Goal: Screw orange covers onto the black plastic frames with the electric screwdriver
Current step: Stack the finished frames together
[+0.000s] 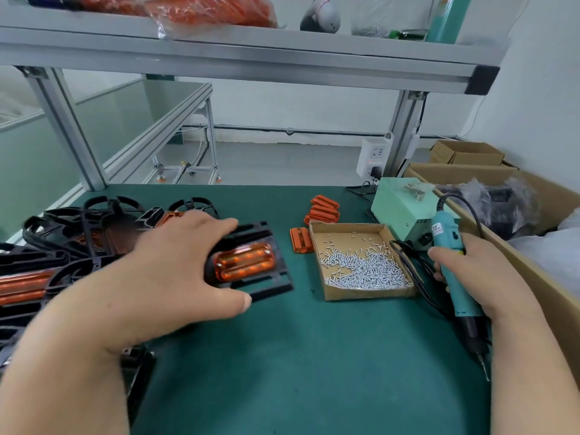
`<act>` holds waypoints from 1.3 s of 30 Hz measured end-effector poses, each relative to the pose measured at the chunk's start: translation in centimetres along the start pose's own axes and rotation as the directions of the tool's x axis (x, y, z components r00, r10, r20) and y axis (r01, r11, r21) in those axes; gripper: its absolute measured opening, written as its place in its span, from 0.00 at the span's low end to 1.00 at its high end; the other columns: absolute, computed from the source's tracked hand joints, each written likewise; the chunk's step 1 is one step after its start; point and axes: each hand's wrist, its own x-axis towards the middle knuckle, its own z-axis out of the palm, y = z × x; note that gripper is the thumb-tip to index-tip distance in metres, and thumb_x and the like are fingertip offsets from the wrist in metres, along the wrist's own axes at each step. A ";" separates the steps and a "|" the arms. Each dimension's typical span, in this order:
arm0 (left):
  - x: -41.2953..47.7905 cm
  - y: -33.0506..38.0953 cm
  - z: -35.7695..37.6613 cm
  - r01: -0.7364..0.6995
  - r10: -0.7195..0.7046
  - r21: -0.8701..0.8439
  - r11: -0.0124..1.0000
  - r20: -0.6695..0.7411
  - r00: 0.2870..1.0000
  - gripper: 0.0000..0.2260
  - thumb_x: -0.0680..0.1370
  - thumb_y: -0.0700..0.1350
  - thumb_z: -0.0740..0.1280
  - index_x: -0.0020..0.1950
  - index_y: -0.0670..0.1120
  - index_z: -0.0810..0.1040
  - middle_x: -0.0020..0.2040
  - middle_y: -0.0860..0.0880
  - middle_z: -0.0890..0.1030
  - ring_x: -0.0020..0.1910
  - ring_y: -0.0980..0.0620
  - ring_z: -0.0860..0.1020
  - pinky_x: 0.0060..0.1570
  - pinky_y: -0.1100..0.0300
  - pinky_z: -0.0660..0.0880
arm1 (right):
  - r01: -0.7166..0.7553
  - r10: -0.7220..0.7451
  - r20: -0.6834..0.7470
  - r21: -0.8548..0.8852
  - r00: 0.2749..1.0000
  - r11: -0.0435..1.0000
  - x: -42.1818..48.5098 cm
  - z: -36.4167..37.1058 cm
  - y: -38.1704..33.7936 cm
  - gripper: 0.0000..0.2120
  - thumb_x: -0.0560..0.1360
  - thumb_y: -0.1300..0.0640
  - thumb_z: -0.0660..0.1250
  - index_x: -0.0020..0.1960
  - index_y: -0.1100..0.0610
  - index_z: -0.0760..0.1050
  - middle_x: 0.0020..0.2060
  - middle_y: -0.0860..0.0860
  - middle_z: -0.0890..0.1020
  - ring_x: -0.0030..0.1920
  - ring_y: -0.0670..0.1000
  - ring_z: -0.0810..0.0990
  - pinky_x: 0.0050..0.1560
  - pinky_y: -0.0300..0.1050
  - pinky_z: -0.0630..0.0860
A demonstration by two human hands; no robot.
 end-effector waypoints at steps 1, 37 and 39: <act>-0.1 -0.6 -0.5 0.043 -0.040 0.058 0.997 -0.044 0.998 0.51 0.57 0.78 0.62 0.79 0.63 0.63 0.64 0.64 0.69 0.66 0.57 0.68 0.71 0.51 0.66 | -0.001 0.001 -0.009 -0.032 1.000 0.999 -0.1 -0.1 -0.1 0.23 0.62 0.37 0.69 0.49 0.51 0.79 0.37 0.53 0.87 0.39 0.57 0.87 0.48 0.66 0.84; -0.3 -15.6 2.1 0.290 -0.217 0.180 0.940 -0.342 0.914 0.62 0.49 0.90 0.58 0.77 0.57 0.68 0.73 0.44 0.73 0.73 0.35 0.69 0.73 0.28 0.63 | 0.131 -0.119 0.057 -0.515 0.991 0.847 -1.8 -1.6 -0.8 0.14 0.74 0.50 0.76 0.52 0.50 0.74 0.37 0.48 0.82 0.37 0.50 0.80 0.39 0.49 0.74; -0.3 -15.6 2.3 0.280 -0.204 0.181 0.943 -0.351 0.914 0.62 0.50 0.90 0.58 0.77 0.57 0.67 0.72 0.46 0.73 0.72 0.35 0.70 0.72 0.27 0.63 | 0.132 -0.116 0.063 -0.519 0.991 0.844 -1.8 -1.7 -0.6 0.12 0.74 0.53 0.77 0.50 0.51 0.74 0.36 0.49 0.82 0.37 0.51 0.80 0.38 0.49 0.73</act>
